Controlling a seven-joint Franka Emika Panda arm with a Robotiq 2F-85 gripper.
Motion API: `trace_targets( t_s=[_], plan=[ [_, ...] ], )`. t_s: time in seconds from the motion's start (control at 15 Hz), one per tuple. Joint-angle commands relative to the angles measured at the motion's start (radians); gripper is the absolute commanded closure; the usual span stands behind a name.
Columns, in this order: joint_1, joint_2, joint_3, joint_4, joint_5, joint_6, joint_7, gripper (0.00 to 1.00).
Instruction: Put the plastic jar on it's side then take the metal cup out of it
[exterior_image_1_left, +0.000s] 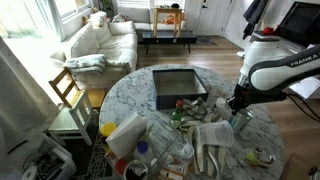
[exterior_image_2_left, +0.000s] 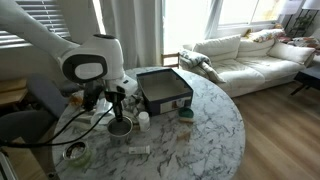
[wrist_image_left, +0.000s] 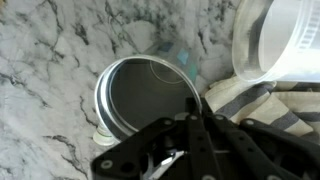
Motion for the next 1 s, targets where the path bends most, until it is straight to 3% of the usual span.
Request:
trace_targets(
  t_s=[0.0,0.13,0.2,0.27,0.73,0.87,0.93],
  plan=[
    [0.004,-0.034,0.004,-0.057,-0.05,0.066,0.046,0.99],
    [0.004,-0.042,0.007,-0.067,-0.057,0.09,0.056,0.97],
    [0.005,-0.047,0.01,-0.071,-0.05,0.097,0.056,0.7],
    [0.006,-0.054,0.013,-0.076,-0.041,0.102,0.055,0.7],
    [0.0,-0.113,0.025,-0.047,-0.029,0.015,0.05,0.19],
    [-0.002,-0.14,0.021,-0.034,0.025,-0.016,0.029,0.03],
    [-0.004,-0.152,0.018,-0.027,0.05,-0.026,0.027,0.0]
  ],
)
